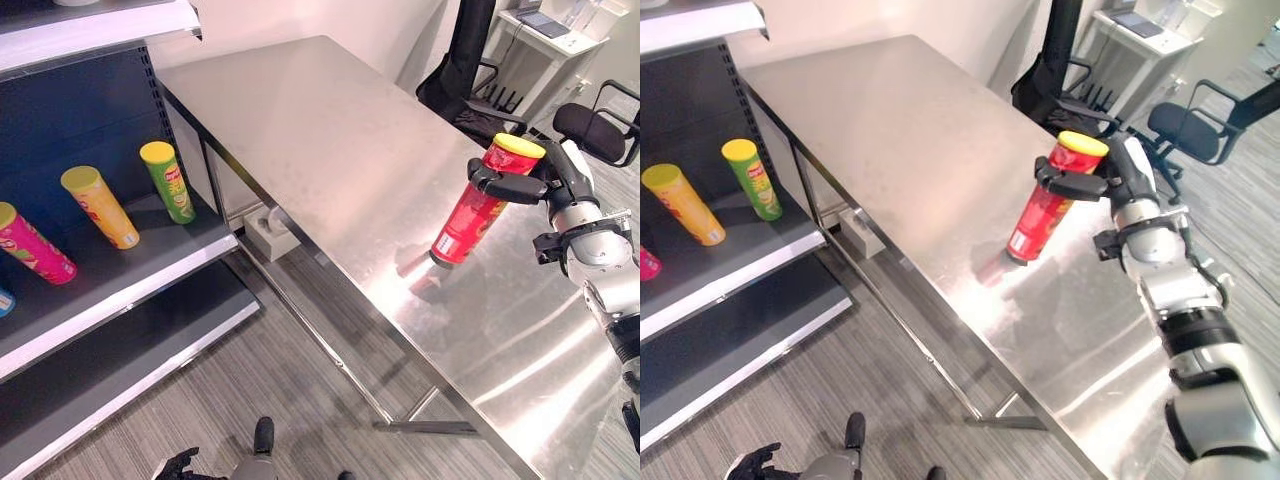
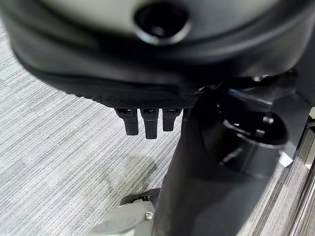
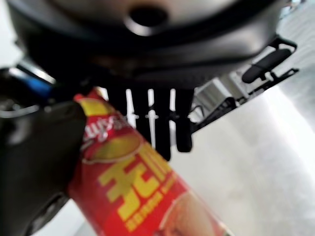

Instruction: Put the goods on the table back onto the shelves and tidy them up.

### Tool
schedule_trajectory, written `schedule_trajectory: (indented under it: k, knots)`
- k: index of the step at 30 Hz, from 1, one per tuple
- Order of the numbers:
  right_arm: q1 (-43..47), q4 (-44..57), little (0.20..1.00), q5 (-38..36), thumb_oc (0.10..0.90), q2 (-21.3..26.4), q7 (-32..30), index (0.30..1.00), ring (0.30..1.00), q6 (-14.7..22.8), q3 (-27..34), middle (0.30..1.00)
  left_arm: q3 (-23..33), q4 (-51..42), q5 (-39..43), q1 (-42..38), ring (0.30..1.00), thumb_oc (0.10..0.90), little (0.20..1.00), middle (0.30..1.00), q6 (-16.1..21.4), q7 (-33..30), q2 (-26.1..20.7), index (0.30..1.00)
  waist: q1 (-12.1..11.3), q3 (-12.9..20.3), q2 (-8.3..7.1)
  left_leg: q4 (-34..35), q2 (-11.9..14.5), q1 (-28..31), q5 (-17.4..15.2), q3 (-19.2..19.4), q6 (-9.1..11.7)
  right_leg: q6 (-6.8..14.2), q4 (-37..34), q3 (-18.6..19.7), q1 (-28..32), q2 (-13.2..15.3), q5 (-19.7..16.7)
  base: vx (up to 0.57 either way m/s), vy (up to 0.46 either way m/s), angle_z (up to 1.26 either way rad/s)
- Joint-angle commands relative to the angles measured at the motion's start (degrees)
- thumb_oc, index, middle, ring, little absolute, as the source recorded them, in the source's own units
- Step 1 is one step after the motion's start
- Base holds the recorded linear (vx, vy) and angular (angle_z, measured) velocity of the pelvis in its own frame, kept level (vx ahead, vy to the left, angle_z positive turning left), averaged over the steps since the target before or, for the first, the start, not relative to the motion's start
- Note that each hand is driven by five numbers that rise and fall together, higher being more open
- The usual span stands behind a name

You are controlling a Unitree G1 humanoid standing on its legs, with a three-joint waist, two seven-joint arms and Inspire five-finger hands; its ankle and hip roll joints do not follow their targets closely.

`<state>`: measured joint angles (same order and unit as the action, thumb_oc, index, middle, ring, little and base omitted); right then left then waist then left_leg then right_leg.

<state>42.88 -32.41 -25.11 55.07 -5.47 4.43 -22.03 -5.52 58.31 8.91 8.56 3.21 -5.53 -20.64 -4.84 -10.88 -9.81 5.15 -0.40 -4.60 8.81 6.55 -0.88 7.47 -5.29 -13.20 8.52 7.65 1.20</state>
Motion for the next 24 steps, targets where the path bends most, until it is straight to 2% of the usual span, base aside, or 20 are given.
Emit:
schedule_trajectory:
  k: [1, 4, 5, 9, 13, 19, 21, 22, 23, 24]
  knots:
    - [6.5, 7.5, 0.300, -2.2, 0.400, 1.0, -4.3, 0.300, 0.300, 6.6, 7.6, 0.300, -1.3, -0.3, -1.1, -0.5, 0.900, 0.800, 0.900, 0.900, -0.1, -1.2, -2.2, 0.900, -1.0, 3.6, 1.30, -0.3, 3.9, 5.5, -8.4, 0.2, 4.4, 1.1, 2.8, 0.3, -2.6, 0.3, 0.0, 0.00, 0.000, 0.00]
    - [1.3, 13.2, 0.300, -1.3, 0.400, 0.2, -4.5, 0.300, 0.300, 7.4, 11.7, 0.300, -1.1, -0.7, -1.6, -0.6, 0.900, 0.800, 0.900, 0.900, -0.1, -1.4, -2.0, 0.900, -0.7, 3.8, 1.55, -0.3, 4.1, 5.7, -8.5, 0.2, 4.4, 1.1, 2.9, 0.2, -2.4, 0.2, 0.3, -0.01, -0.012, -0.01]
    - [-3.2, 18.4, 0.300, -0.6, 0.400, -0.6, -4.3, 0.300, 0.300, 8.6, 15.1, 0.300, -0.7, -0.8, -2.4, -0.9, 0.900, 0.800, 0.900, 0.900, -0.1, -1.6, -1.6, 0.900, -0.3, 4.2, 1.93, -0.3, 4.2, 5.8, -8.5, 0.2, 4.5, 1.0, 2.8, -0.1, -2.1, 0.2, 0.6, -0.03, -0.037, -0.05]
    - [-8.3, 25.3, 0.300, 0.0, 0.400, -1.5, -3.7, 0.300, 0.300, 9.8, 19.6, 0.300, -0.4, -1.3, -3.3, -1.0, 0.900, 0.800, 0.900, 0.900, 0.1, -1.5, -1.4, 0.900, -0.3, 4.8, 2.29, -0.4, 4.4, 6.0, -8.4, -0.2, 4.7, 0.7, 2.8, -0.5, -1.6, -0.1, 1.2, -0.03, -0.058, 0.09]
    - [-11.6, 31.5, 0.300, -1.2, 0.400, -3.1, -1.6, 0.300, 0.300, 10.7, 21.5, 0.300, -0.1, -2.3, -3.1, -0.5, 0.900, 0.800, 0.900, 0.900, 0.5, -0.8, -0.9, 0.900, -1.6, 5.3, 2.69, -0.7, 4.9, 5.4, -7.2, -1.5, 5.4, -0.1, 2.4, -1.7, -0.6, -1.0, 2.3, -0.11, -0.120, 0.12]
    - [-14.0, 37.1, 0.300, -3.2, 0.400, -2.6, 1.2, 0.300, 0.300, 11.8, 22.5, 0.300, -0.1, -2.7, -3.1, 0.3, 0.900, 0.800, 0.900, 0.900, 0.8, 0.4, -0.5, 0.900, -4.1, 3.2, 3.34, -1.5, 6.6, 0.3, -2.1, -6.2, 8.4, -2.2, 0.6, -5.1, -0.1, -4.1, 3.7, -0.20, -0.143, 0.47]
    - [-14.6, 39.6, 0.300, -3.7, 0.400, -1.5, 2.2, 0.300, 0.300, 12.5, 23.6, 0.300, -0.2, -3.2, -3.6, 0.9, 0.900, 0.800, 0.900, 0.900, 1.2, 1.2, -0.2, 0.900, -5.7, 1.3, 4.54, -2.7, 7.1, -4.3, 0.6, -9.4, 9.7, -3.1, 0.3, -7.8, -0.6, -5.3, 4.3, -0.44, -0.146, 1.11]
    - [-14.3, 41.7, 0.300, -3.0, 0.400, 0.5, 2.2, 0.300, 0.300, 13.0, 23.8, 0.300, 0.3, -4.2, -3.5, 0.4, 0.900, 0.800, 0.900, 0.900, 1.5, 1.2, 0.0, 0.900, -5.8, -0.8, 4.83, -6.7, 8.3, -7.4, 0.4, -4.6, 9.2, -3.4, 0.3, -11.0, -1.1, -4.1, 3.5, -0.39, -0.038, 1.23]
    - [-14.3, 41.7, 0.300, -3.0, 0.400, 0.5, 2.2, 0.300, 0.300, 12.9, 23.8, 0.300, 0.3, -4.2, -3.5, 0.4, 0.900, 0.800, 0.900, 0.900, 1.4, 1.2, 0.0, 0.900, -5.8, -0.8, 4.84, -6.9, 8.3, -7.5, 0.3, -4.7, 9.1, -3.3, 0.3, -11.0, -1.1, -4.1, 3.5, -0.43, 0.049, 1.59]
    - [-14.9, 43.1, 0.300, -2.5, 0.400, 0.4, 2.3, 0.300, 0.300, 12.8, 23.8, 0.300, 1.1, -4.2, -3.8, 1.0, 0.900, 0.800, 0.900, 0.900, 1.5, 1.2, 0.2, 0.900, -5.4, -1.1, 4.85, -9.8, 9.8, -6.8, -2.0, -1.6, 8.1, -3.2, 0.5, -13.0, -2.2, -2.6, 2.3, -0.22, 0.076, 1.61]
